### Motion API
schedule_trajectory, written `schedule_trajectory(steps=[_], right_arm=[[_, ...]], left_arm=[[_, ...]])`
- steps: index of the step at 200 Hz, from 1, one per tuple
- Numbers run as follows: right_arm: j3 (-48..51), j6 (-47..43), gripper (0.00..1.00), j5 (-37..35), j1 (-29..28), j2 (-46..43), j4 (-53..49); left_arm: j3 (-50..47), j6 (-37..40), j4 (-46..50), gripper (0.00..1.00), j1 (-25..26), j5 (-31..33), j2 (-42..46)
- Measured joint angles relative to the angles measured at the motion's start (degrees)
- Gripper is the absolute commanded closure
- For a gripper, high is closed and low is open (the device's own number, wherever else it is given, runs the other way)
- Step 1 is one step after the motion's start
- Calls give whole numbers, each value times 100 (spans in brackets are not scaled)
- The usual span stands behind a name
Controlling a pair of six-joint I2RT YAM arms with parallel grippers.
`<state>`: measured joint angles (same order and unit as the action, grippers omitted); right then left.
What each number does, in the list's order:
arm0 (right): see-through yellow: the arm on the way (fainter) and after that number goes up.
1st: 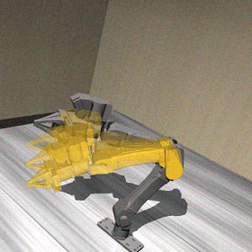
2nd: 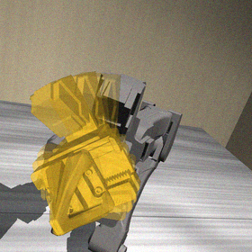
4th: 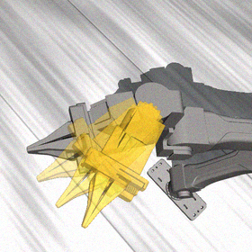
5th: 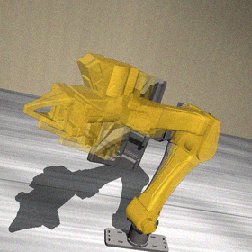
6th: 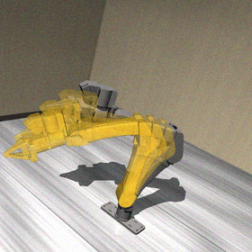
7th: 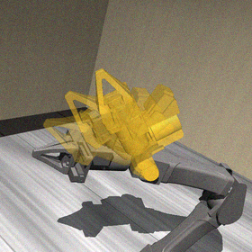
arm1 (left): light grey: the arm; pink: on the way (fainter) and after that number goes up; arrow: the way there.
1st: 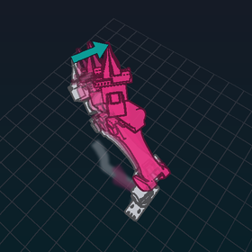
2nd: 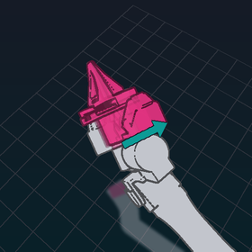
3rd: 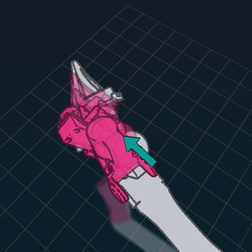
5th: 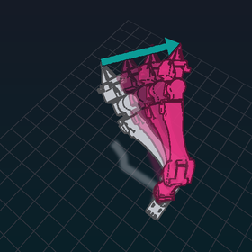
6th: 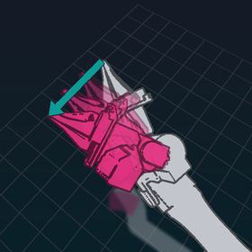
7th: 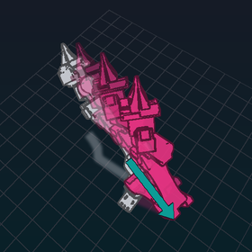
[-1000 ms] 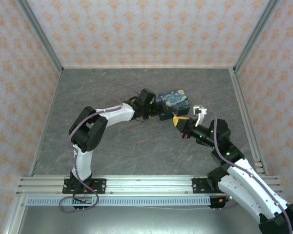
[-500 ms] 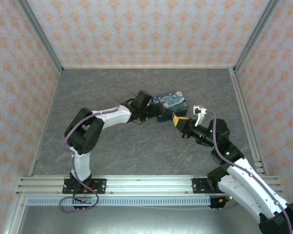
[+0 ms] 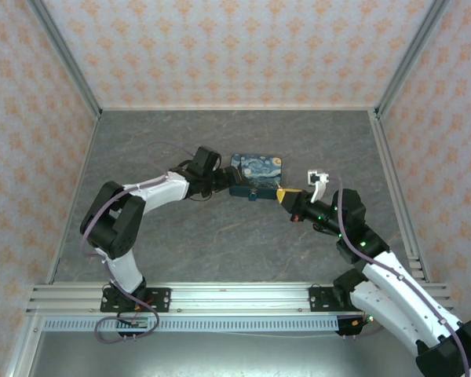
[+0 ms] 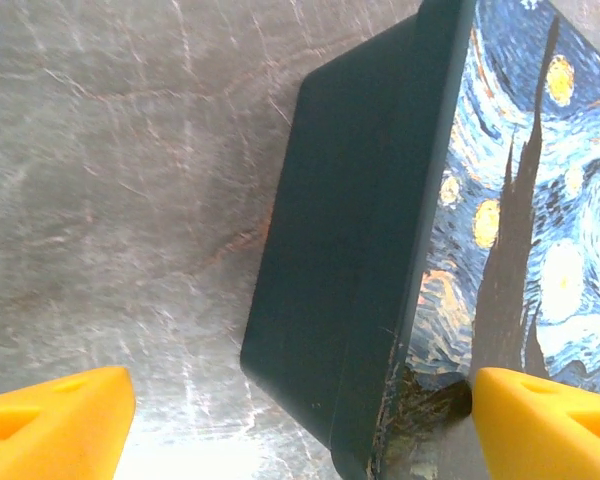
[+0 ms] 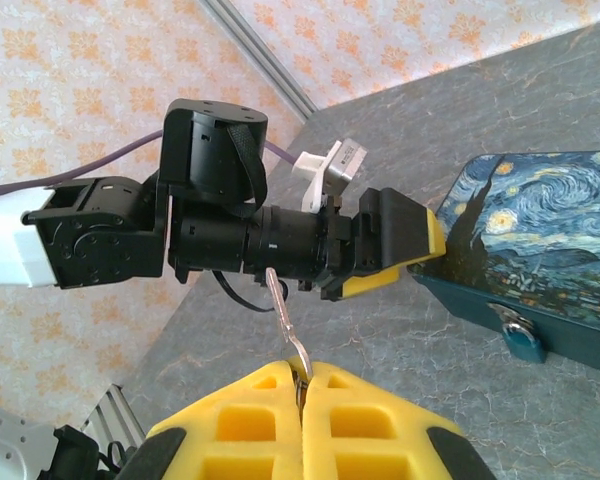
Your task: Unlock the padlock with the key
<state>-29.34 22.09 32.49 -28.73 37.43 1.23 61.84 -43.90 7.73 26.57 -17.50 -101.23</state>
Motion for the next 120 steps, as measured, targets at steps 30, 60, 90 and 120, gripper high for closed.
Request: schedule_trajectory(steps=[30, 60, 90, 120], right_arm=[[0, 0, 100, 0, 0, 24, 0], [0, 0, 100, 2, 0, 24, -2], [0, 2, 100, 2, 0, 24, -2], [0, 2, 100, 2, 0, 24, -2]], left_arm=[[354, 251, 433, 13, -232, 63, -92], [881, 501, 664, 13, -468, 127, -444], [1268, 691, 798, 13, -588, 127, -721], [1311, 804, 791, 12, -605, 9, -752]])
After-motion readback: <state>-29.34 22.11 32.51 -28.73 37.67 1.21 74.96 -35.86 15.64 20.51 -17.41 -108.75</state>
